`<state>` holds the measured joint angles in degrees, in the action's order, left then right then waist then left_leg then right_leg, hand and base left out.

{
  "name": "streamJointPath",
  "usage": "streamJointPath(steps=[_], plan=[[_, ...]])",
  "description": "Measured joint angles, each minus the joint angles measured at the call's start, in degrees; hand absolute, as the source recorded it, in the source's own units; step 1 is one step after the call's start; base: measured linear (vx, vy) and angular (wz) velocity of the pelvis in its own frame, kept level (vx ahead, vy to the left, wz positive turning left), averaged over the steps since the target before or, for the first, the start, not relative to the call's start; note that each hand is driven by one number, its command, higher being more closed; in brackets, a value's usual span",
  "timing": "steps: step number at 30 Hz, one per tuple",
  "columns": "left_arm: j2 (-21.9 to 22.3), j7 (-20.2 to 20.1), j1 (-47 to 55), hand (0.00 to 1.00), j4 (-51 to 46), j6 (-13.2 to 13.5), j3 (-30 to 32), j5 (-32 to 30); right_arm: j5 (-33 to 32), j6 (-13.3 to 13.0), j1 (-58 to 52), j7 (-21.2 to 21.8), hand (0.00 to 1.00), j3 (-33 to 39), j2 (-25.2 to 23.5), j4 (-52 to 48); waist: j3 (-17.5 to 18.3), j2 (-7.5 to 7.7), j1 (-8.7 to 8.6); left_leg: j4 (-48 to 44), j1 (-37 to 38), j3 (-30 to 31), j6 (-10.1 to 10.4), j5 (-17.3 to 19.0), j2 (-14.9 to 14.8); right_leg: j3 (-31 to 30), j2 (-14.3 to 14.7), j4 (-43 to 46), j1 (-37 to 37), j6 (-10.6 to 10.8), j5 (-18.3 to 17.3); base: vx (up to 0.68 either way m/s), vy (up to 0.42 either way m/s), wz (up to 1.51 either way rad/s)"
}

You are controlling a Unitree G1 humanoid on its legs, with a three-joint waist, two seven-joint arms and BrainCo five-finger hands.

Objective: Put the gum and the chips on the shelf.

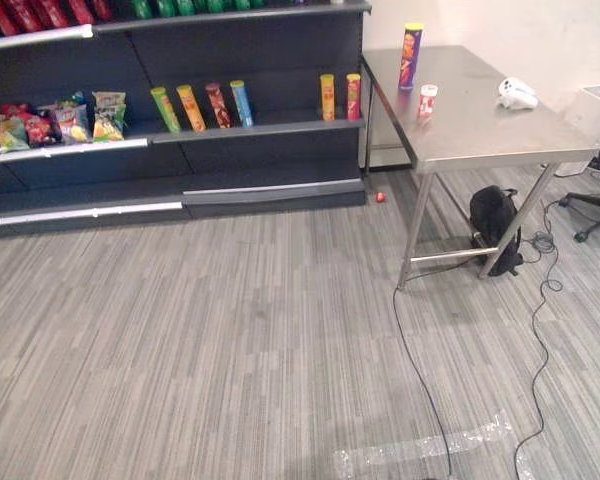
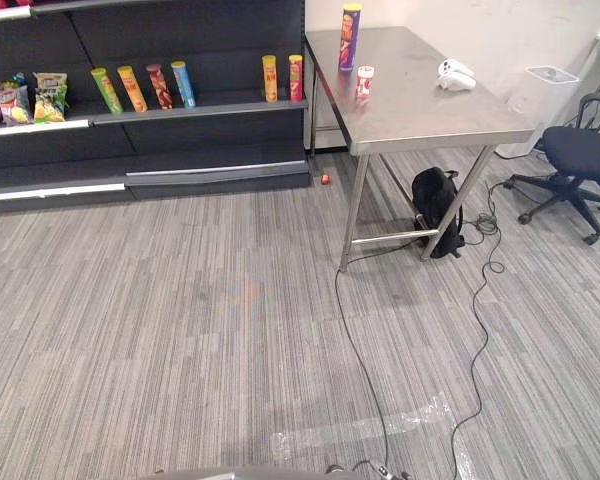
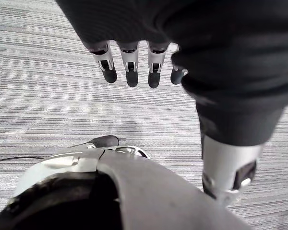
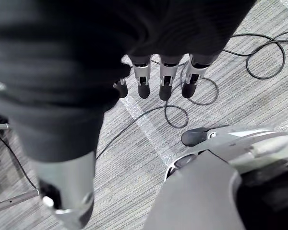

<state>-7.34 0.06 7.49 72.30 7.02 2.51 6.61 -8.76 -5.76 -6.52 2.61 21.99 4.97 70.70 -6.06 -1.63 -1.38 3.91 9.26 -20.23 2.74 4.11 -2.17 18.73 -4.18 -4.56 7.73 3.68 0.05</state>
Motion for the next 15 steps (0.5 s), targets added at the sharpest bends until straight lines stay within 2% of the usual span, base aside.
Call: streamJointPath(steps=[2,7,15], plan=[[-0.1,-0.2,-0.2,0.00,0.0,0.0,0.0,0.0,0.5,0.0,0.3,-0.2,0.00,0.0,-0.1,0.0,-0.3,0.41,0.02,0.0,0.0,-0.6,0.5,0.3,-0.2,0.1,0.1,-0.1,0.0,0.5,-0.1,0.02,-0.019,-0.07],[-0.3,-0.2,-0.5,0.00,0.0,0.0,-0.7,0.0,2.0,-0.1,0.8,-0.7,0.00,0.0,-0.2,-0.3,-1.3,0.38,0.02,0.0,1.1,-1.2,1.2,0.7,-0.6,0.2,0.3,0.2,0.7,1.8,-1.0,-0.01,-0.032,-0.05],[-0.4,-0.1,-0.7,0.00,0.0,0.0,-1.2,0.0,1.8,-0.2,0.8,-0.7,0.00,0.0,-0.2,-0.5,-1.5,0.23,0.03,0.0,1.0,-1.3,1.2,0.8,-0.7,0.4,0.5,0.2,0.4,1.8,-1.0,-0.02,-0.011,0.00]])
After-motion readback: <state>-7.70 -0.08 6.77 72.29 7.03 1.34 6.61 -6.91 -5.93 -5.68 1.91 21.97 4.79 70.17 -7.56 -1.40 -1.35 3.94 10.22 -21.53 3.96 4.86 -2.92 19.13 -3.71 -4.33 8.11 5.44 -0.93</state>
